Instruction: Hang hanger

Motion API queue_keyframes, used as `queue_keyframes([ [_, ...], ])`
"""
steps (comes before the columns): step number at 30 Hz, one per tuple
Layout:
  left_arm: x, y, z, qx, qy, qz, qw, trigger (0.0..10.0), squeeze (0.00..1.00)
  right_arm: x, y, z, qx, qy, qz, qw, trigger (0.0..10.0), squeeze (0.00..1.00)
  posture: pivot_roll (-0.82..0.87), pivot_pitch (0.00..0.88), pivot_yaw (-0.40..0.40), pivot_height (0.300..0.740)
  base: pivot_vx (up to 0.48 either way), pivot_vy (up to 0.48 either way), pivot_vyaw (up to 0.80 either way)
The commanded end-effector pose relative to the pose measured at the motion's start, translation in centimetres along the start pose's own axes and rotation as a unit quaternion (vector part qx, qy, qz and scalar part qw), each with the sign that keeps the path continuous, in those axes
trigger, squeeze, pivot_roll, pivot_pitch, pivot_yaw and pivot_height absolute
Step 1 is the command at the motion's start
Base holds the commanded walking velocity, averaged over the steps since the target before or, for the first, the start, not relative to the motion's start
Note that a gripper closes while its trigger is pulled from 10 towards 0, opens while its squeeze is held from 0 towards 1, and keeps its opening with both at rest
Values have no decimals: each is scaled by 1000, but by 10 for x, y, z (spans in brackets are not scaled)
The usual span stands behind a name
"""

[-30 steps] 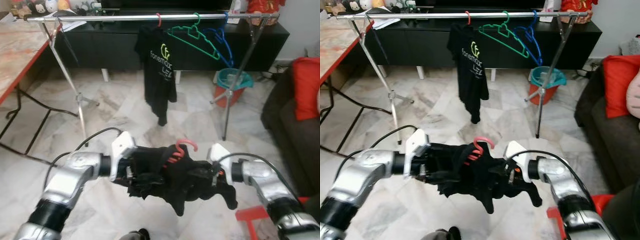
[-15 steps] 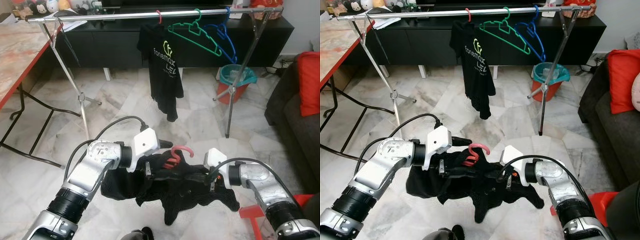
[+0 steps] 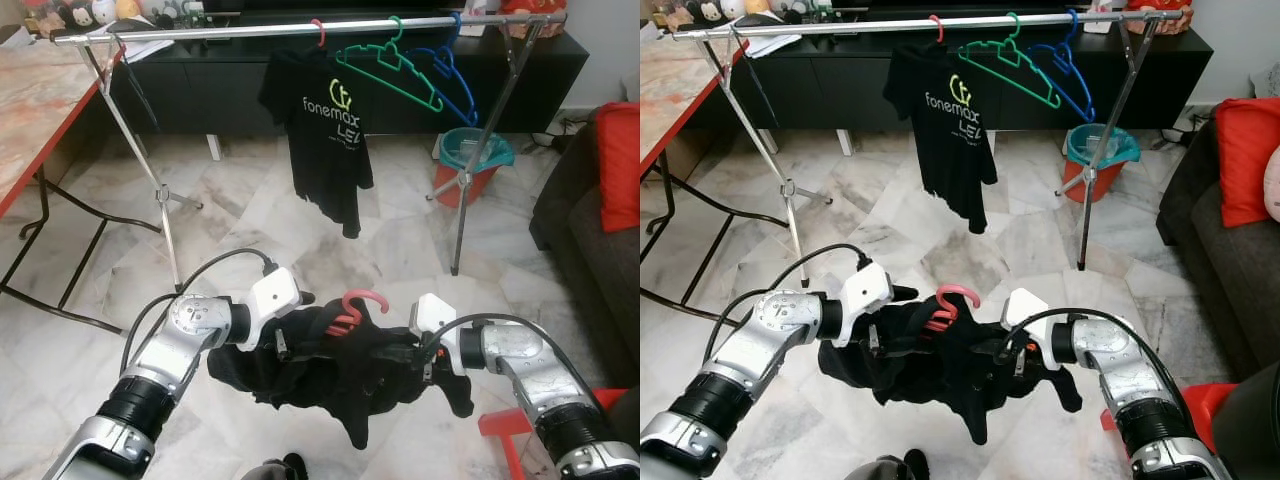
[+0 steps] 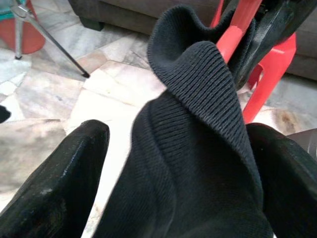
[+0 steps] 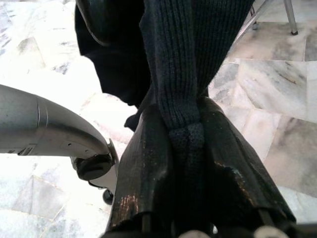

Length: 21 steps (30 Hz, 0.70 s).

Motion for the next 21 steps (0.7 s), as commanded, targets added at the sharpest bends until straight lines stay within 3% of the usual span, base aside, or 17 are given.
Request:
queue_keyframes([
  [1, -1, 0, 0, -5, -5, -1, 1000, 10000, 0, 1, 8, 3, 12, 10, -13, 1000, 0, 0, 83, 131, 39, 736, 0, 0, 0],
  [14, -15, 10, -4, -2, -22, -30, 999, 10000, 0, -2, 10, 15, 14, 41, -12, 999, 0, 0, 75, 133, 33, 736, 0, 0, 0],
  [15, -15, 11, -5, -3, -23, -30, 999, 5490, 0, -2, 10, 15, 14, 41, -11, 999, 0, 0, 76, 133, 32, 736, 0, 0, 0],
  [16, -16, 10, -6, -2, -24, -31, 999, 0, 0, -2, 10, 15, 14, 41, -11, 999, 0, 0, 76, 133, 32, 736, 0, 0, 0],
  [21, -15, 10, -8, 3, -32, -35, 999, 0, 0, -1, 11, 15, 13, 41, -10, 999, 0, 0, 76, 132, 29, 736, 0, 0, 0],
])
Point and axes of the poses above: a point about 5 cm out from each wrist's last joint towards the gripper, its own x axis pointing back from the gripper into the wrist, its own y axis along the axis of the wrist's last joint, z = x × y, the point moved 6 cm from there along -x, pointing out of the wrist towards the gripper, and after that the axes turned 15 degrees about -x, right-handed, at the moved point
